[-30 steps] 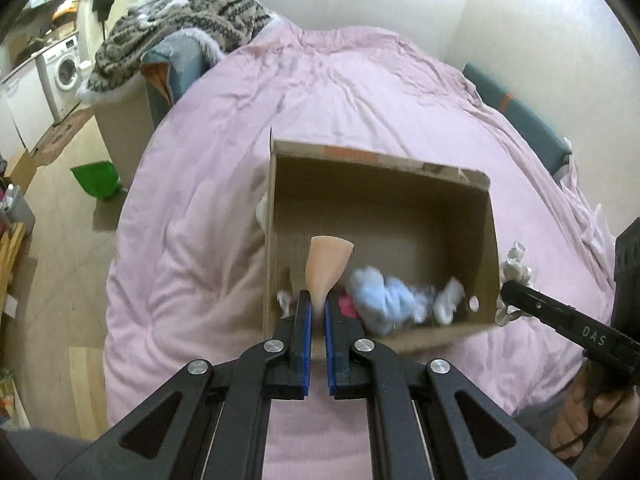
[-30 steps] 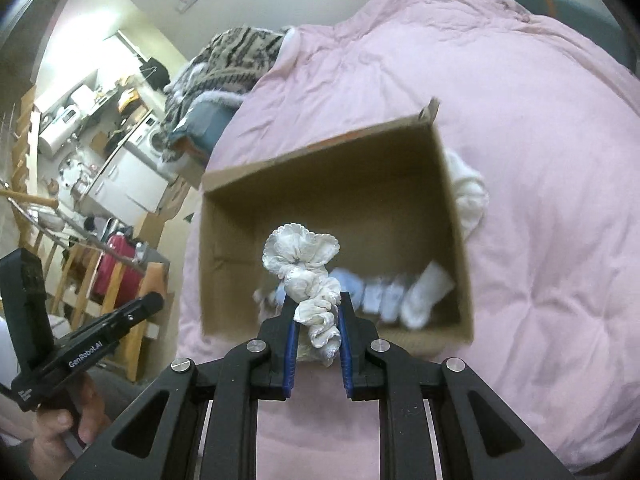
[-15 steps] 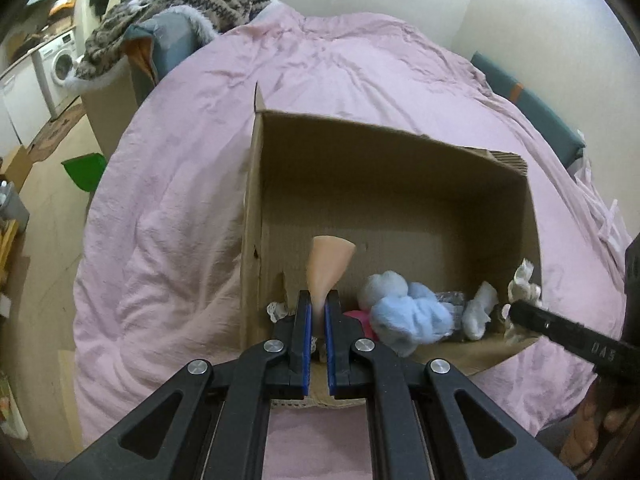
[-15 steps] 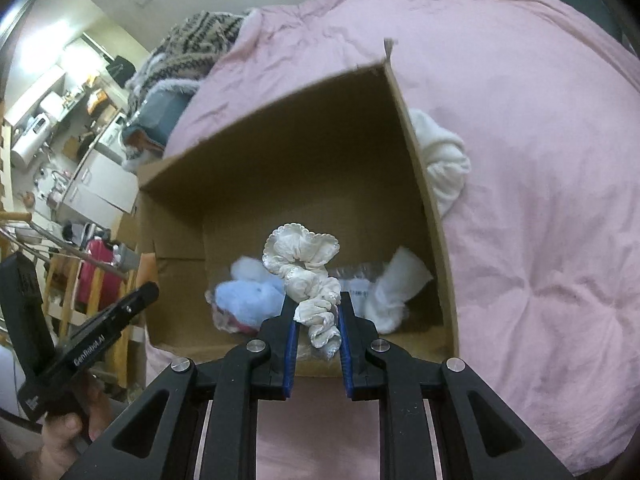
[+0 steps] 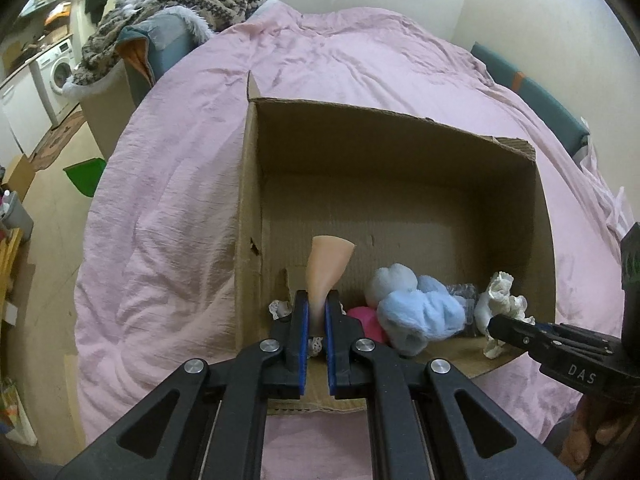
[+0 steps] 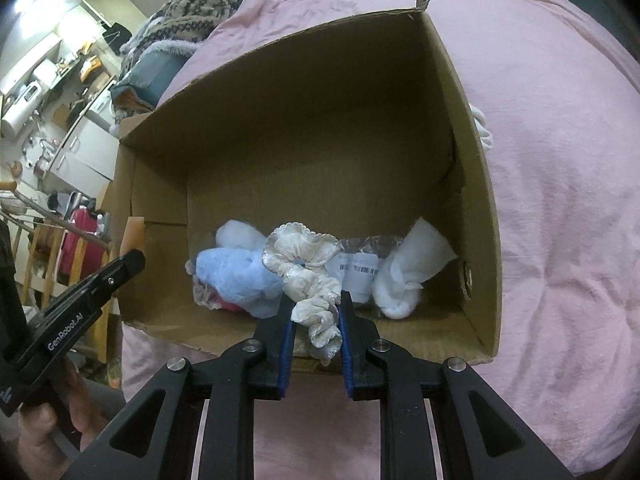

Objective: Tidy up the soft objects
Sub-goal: 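Carry the scrunchie and cone into the box and open both tools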

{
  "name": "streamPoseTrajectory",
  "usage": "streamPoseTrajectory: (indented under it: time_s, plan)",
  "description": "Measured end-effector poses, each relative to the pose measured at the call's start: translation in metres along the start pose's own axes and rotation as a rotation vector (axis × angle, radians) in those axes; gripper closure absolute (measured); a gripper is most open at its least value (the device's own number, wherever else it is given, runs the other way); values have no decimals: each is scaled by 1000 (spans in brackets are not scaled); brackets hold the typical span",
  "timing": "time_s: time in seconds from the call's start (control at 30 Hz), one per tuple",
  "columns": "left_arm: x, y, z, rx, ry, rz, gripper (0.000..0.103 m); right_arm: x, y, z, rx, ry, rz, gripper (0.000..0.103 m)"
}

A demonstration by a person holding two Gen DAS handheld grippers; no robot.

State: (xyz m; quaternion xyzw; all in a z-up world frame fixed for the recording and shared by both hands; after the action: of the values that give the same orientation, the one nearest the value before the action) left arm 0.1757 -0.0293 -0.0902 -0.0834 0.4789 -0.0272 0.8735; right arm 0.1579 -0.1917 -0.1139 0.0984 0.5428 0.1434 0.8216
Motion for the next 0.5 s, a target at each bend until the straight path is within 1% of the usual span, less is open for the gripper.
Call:
streamPoseTrajectory:
  time_s: [0.3,0.37,0.43,0.47,0.5]
  plan:
    - [1,0,0,0,0,9,96,1,1,0,5,1,1,80]
    - [1,0,0,-3,0,9,96,0,2,1,3,-5,6,78]
    - [0,0,0,0,-2,11,94,-1,3,1,0,-12,11,76]
    - [0,0,0,2,-4,15,89,-2,3,1,-2,-15,11,76]
    - [-1,0,0,3,-5,14,87,-3,3,2,-1,-18,13,75]
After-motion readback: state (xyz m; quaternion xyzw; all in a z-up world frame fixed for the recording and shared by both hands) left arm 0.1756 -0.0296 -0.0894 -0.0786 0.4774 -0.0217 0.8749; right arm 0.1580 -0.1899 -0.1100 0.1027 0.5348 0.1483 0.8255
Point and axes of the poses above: each gripper's, at about its wrist camera, not at the fingertips, and x roughly the way its jaws point, y to its left, z to its top, the point moved 9 cm from there along x, roughly the way its jaws point, and after that the axes turned 6 degrees about -x, right-handed, at the moved point
